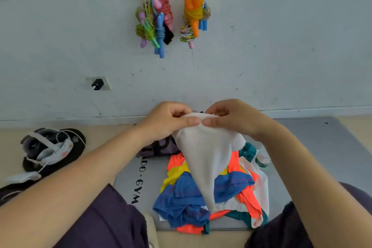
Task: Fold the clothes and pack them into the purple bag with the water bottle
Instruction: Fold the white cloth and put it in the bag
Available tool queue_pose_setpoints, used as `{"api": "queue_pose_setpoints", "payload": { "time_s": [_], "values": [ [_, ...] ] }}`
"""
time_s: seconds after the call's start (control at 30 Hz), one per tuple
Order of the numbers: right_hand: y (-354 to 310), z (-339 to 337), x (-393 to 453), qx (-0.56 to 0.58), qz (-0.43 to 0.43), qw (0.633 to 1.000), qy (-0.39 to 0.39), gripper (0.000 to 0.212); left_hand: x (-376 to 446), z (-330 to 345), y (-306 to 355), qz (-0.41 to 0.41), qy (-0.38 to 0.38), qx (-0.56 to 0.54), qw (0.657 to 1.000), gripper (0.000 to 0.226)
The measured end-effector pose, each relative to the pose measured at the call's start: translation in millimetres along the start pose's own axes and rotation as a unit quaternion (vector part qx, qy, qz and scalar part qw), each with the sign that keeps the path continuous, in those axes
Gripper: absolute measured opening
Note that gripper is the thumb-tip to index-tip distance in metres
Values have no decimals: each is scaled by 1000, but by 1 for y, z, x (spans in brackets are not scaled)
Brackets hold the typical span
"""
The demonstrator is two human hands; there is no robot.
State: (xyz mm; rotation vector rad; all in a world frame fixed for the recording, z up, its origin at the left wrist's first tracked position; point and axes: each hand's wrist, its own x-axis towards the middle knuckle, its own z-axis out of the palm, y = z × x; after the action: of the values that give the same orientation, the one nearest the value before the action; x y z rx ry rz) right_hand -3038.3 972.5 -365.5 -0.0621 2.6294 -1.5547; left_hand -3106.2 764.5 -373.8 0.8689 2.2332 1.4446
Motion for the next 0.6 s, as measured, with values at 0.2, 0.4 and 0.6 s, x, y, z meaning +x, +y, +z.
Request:
{"api": "queue_pose_setpoints", "payload": {
  "time_s": [0.2,0.4,0.6],
  "values": [
    [15,5,-10,103,19,994,14,17,-9,-7,-9,-42,-10,12,999,20],
    [37,17,11,138,38,990,-10,14,-4,-6,-53,-87,-10,-78,993,19],
    [56,37,31,151,34,988,-4,13,6,-2,-84,-64,10,-146,987,11]
  ]
}}
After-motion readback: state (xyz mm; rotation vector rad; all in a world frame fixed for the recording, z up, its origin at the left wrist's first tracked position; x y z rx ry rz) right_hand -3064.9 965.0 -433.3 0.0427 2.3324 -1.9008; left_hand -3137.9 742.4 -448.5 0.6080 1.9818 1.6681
